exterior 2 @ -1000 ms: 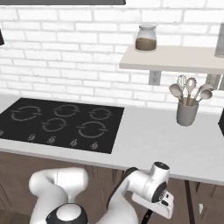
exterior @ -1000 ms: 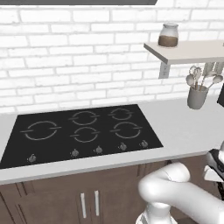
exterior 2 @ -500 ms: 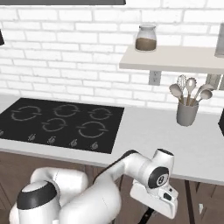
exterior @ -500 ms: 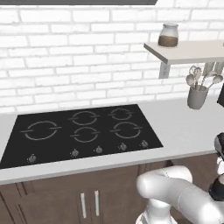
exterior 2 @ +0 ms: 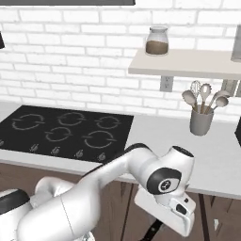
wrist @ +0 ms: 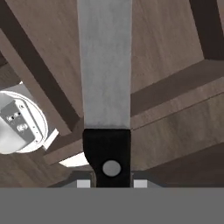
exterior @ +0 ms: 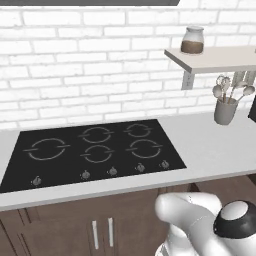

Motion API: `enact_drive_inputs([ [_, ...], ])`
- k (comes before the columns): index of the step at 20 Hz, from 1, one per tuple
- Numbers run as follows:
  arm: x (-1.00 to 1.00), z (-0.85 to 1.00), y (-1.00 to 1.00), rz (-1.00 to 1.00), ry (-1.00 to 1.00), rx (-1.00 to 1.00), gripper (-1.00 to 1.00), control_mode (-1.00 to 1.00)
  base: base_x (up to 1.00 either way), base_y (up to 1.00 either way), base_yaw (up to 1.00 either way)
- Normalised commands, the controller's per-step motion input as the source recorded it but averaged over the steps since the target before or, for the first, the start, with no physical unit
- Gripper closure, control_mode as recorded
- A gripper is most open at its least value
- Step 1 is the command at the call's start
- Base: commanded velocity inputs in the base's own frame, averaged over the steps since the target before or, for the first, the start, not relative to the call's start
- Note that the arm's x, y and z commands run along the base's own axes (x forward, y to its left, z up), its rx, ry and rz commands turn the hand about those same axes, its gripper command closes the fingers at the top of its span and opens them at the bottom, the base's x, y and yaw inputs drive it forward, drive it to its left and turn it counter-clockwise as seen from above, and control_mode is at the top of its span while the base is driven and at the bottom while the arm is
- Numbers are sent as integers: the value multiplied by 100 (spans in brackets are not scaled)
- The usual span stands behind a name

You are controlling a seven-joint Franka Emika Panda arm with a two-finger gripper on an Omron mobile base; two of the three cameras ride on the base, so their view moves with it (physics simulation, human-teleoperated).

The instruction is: Pick up the knife from the drawer and place it on the cutting board. Then place the meat from the plate to the cutting board.

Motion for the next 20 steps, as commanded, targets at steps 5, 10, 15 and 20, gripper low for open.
enact_drive_inputs([
  [5, 0, 100, 70, 0, -6, 0, 100, -100, 0, 0, 0],
  [10, 7, 95, 100, 3, -8, 0, 100, -100, 0, 0, 0],
  [15, 40, 83, 97, 1, -3, 0, 100, -100, 0, 0, 0],
  [20, 24, 15, 63, -4, 9, 0, 100, -100, 0, 0, 0],
])
